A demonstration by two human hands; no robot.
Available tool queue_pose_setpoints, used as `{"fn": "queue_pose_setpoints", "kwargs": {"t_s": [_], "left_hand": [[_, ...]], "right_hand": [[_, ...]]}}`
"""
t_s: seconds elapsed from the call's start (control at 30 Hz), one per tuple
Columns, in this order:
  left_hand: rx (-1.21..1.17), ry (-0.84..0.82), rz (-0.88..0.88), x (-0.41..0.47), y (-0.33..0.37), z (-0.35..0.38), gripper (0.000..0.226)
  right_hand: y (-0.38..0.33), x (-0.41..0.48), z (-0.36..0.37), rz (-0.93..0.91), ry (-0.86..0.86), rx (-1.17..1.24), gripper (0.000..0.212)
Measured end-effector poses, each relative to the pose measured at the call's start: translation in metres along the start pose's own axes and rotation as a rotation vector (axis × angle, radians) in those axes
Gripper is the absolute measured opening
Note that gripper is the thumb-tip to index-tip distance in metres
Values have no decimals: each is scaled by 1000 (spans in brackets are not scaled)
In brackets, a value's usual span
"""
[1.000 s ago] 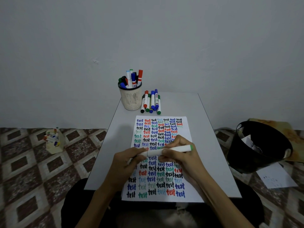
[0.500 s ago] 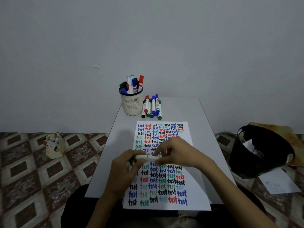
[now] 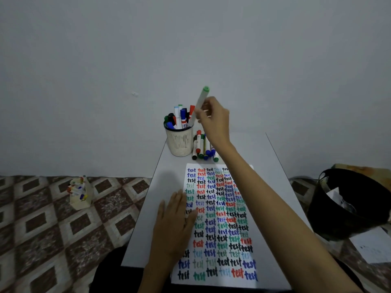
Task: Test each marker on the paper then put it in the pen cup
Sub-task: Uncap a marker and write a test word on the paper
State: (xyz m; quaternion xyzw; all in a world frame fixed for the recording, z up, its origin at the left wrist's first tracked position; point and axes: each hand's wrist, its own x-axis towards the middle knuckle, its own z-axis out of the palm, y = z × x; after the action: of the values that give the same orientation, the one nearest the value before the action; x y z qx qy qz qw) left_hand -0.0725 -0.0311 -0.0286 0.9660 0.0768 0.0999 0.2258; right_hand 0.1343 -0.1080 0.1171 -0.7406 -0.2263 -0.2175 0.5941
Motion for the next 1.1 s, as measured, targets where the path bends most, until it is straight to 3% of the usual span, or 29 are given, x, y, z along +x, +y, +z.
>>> {"fn": "queue_pose_setpoints", "kwargs": {"t_s": [0.1,0.3,0.47,0.53,0.63,0.7,0.77,0.9,1.1], "left_hand": [[65,-8,-8,0,1,1,87],[98,-21,-13,2,3,0,97],[82,-17,-13,1,3,0,92],[91,-19,-10,1,3,0,88],[99,-19,-11,1,3,0,89],[99,-19,-10,2,2,0,88],[94,-14,-4,2,2,1,88],[72,1,2,2,2,0,88],[78,3,5,2,0,2,90]], "right_hand": [[4,17,19,26,35,6,14],[29,21,43,131,-164,-405,21],[30,20,51,111,-188,-479,30],[32,20,50,108,-146,-417,35],[43,12,38,179,61,-220,31],[58,4,25,262,153,-259,23],[79,-3,10,385,61,-387,16],[109,-19,-6,551,-295,-500,32],[111,-27,-4,515,-195,-502,23]]}}
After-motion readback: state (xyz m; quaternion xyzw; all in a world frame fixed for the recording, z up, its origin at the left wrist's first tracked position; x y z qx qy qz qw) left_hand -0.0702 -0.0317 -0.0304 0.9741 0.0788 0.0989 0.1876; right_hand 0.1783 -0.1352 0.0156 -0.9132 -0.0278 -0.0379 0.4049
